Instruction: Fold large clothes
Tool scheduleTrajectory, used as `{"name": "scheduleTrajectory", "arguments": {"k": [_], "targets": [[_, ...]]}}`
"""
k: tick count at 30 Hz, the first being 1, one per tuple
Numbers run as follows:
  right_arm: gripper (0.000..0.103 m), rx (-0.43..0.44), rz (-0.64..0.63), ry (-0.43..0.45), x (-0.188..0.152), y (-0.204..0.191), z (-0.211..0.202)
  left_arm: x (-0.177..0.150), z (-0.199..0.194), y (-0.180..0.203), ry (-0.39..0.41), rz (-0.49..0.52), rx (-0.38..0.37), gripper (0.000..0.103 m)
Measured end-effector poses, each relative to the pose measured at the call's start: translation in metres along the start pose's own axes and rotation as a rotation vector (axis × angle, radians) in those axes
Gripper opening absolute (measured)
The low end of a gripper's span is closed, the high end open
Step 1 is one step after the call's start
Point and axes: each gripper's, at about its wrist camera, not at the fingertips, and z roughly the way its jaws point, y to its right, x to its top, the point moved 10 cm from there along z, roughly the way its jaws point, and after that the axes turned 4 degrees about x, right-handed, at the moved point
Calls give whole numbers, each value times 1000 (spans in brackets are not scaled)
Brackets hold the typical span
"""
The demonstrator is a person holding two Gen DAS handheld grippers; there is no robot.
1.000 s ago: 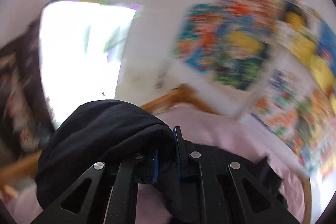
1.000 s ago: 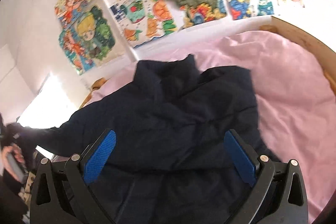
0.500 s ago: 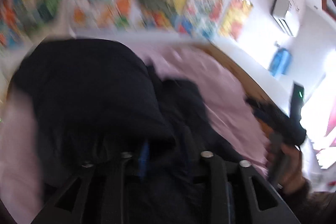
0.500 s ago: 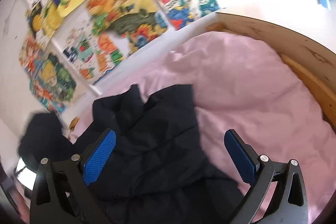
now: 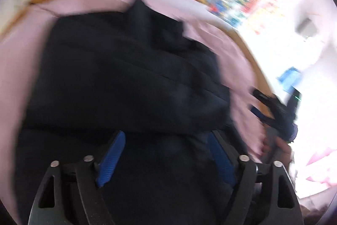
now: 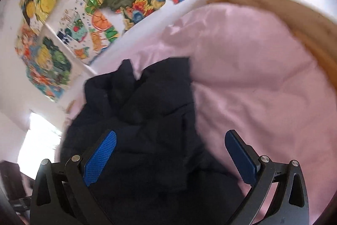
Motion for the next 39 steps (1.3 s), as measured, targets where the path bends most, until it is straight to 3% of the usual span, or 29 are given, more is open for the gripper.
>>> {"name": "scheduleTrajectory", "arguments": {"k": [5,7,8,9,10,11,12,13,14,15,17,21,24,27,28,29,34,35,38,39], "targets": [[100,-27,51,-88,-27,16,24,13,-11,-87,73,-134,272,82],[84,-10,69,-133,-43,14,34,18,-7,-109,91,-183,317,82],[67,-4,74,-147,-49,11,37,20,-5,-120,96,-210,328,82],[60,-9,73,-159,-55,9,40,21,-2,-128,101,-245,335,82],[60,-24,57,-168,-61,7,43,24,4,-136,103,-287,337,82],[53,-28,41,-164,-63,5,43,25,11,-146,97,-338,346,82],[35,-30,15,-147,-64,1,43,24,15,-154,89,-397,356,82],[27,-46,-5,-139,-63,0,42,21,19,-159,85,-442,353,82],[9,-85,-43,-118,-59,-1,39,15,20,-164,82,-482,334,82],[5,-81,-71,-83,-52,-6,33,14,27,-165,79,-514,299,82],[3,-28,-114,-25,-36,-20,18,12,30,-163,80,-513,283,82],[3,23,-275,90,-5,-60,-13,14,33,-146,81,-412,328,82],[3,-47,-357,136,8,-60,-18,19,39,-140,64,-364,345,82],[3,-135,-366,80,-1,-27,11,13,58,-142,-2,-349,362,85],[3,-182,-351,10,-13,-4,35,10,62,-144,-16,-346,369,88],[3,-183,-313,-46,-26,13,51,9,66,-144,-24,-339,372,89],[6,-205,-296,-94,-40,30,66,0,78,-147,-59,-309,427,96],[8,-212,-294,-93,-41,31,66,0,78,-147,-65,-307,434,96],[31,-233,-254,-63,-37,39,56,2,64,-143,-67,-308,456,96],[32,-225,-225,-36,-31,41,43,2,53,-138,-57,-300,462,94]]}}
